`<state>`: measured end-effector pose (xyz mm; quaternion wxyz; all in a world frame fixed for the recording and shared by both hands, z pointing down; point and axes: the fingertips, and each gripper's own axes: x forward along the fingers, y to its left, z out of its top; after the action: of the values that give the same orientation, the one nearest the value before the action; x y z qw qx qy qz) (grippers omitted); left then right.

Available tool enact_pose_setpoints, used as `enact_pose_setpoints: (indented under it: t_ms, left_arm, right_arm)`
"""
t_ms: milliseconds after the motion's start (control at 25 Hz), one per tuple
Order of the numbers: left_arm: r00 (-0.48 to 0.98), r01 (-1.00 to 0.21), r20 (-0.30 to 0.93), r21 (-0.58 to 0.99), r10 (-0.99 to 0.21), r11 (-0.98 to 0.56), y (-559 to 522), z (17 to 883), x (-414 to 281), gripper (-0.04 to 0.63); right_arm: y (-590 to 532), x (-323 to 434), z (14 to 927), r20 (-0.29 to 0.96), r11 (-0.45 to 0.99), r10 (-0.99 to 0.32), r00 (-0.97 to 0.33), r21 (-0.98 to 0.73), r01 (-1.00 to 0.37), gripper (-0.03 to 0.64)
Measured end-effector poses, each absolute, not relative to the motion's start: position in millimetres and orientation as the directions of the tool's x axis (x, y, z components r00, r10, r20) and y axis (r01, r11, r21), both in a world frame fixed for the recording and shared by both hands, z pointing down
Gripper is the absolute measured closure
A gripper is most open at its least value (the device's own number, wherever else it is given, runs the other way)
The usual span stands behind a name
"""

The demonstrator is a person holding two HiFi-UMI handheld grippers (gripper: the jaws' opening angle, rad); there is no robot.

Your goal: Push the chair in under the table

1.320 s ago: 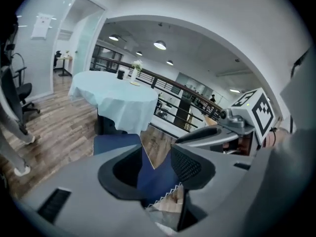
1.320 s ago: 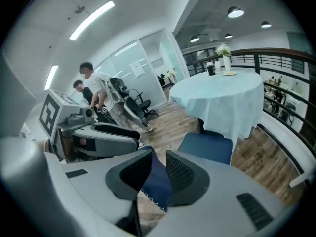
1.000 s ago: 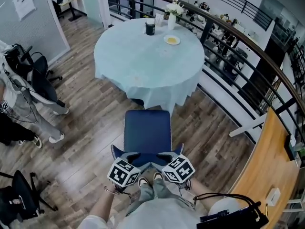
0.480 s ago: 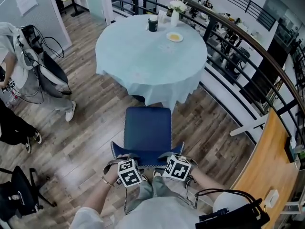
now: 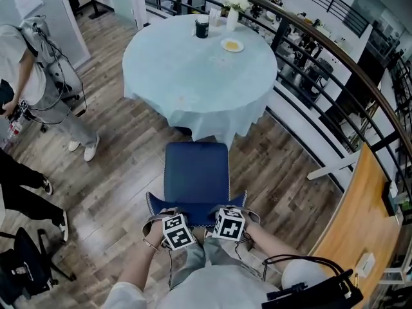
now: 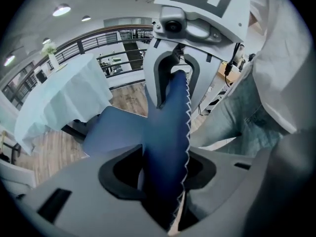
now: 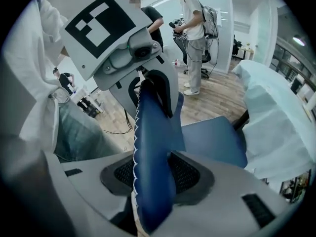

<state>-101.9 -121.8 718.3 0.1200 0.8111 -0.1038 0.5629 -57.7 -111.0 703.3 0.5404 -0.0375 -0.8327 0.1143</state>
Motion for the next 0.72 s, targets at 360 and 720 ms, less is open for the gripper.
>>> enact_pose_setpoints:
  t_ms: [360, 720]
  left_arm:
    - [0.376, -0.299, 0.923, 0.038, -0.081, -0.954, -127, 720, -100, 0.408]
    - [0.387, -0.297, 0.918, 0.039, -0.083, -0.954, -137, 718, -103, 0.408]
  right_arm:
    - [-113, -58, 703, 0.885, 0.966, 0.204, -0.418, -0.252, -0.062, 0.443]
    - [-121, -62, 702, 0.877, 0.962, 0.230, -0.422, -0.270, -0.036, 0.442]
